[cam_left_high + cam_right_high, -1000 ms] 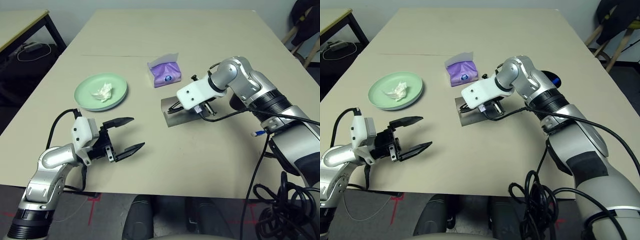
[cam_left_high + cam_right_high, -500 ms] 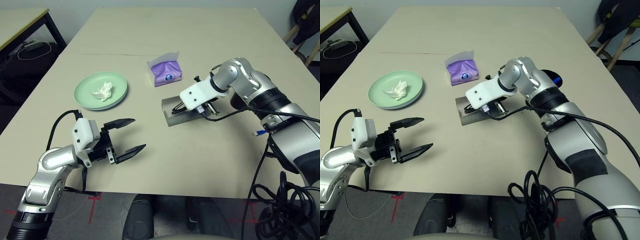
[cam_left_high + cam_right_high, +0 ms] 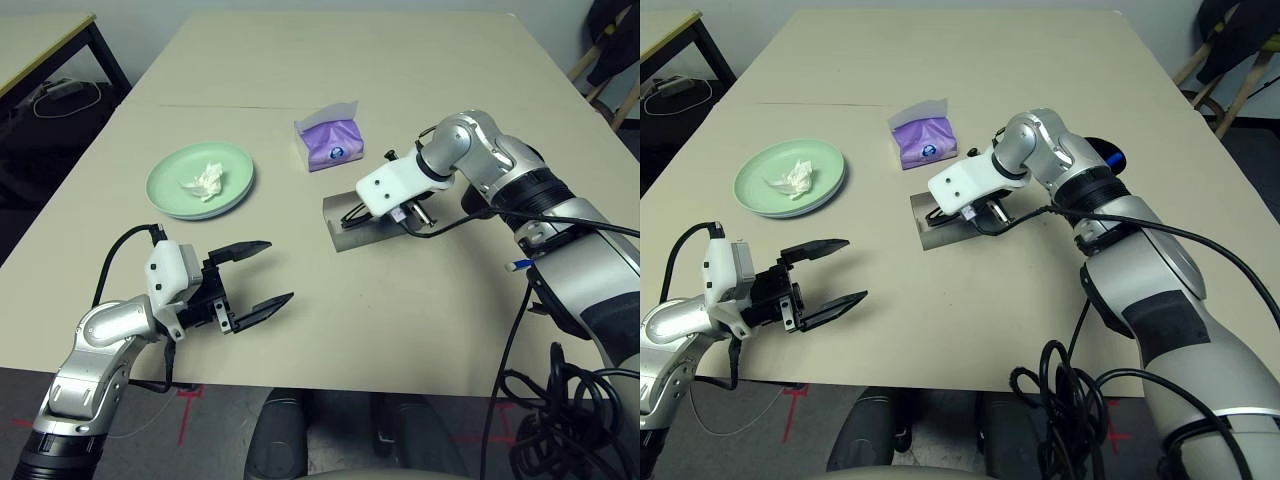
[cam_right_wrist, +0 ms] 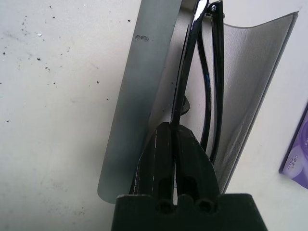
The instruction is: Organize and tidy the items on the table.
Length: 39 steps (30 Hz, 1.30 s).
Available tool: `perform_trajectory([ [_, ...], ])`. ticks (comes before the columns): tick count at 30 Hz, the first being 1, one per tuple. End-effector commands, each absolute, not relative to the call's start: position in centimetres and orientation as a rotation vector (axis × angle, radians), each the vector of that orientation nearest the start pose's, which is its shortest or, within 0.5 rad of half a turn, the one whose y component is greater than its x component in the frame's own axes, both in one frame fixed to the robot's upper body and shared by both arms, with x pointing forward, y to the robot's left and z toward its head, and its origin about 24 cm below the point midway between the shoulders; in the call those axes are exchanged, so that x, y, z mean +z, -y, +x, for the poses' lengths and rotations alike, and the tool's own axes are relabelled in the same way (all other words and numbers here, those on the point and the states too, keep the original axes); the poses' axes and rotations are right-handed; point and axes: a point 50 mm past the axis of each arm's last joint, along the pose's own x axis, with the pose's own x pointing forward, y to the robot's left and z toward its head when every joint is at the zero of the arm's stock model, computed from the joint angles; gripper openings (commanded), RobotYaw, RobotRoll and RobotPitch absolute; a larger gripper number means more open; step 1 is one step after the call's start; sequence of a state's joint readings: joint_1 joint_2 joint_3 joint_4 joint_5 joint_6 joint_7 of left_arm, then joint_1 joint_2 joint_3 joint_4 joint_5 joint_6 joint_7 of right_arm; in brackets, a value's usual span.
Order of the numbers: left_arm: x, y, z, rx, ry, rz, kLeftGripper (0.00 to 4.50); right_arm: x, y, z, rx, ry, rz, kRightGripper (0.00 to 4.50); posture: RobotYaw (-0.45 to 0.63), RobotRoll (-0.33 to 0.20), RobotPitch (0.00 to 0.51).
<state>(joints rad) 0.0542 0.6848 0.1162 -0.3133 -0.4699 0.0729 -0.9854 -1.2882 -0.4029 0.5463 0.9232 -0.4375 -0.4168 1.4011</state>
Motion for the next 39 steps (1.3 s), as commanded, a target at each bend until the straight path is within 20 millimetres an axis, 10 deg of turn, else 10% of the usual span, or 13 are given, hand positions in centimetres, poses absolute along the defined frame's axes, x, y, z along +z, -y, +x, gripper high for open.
perform_trajectory([
  [1,13.0,-20.7,21.2,-1.042,0.068,0.313,4.50,20.0,8.6,37.5,1.540,-0.315,-1.585,0.02,0.27,0.000,0.186],
  [39,12.5,-20.1,21.5,-1.042,0.084,0.307,4.50,23.0,7.4,37.4,1.638,-0.417,-1.540,0.02,0.27,0.000,0.190],
])
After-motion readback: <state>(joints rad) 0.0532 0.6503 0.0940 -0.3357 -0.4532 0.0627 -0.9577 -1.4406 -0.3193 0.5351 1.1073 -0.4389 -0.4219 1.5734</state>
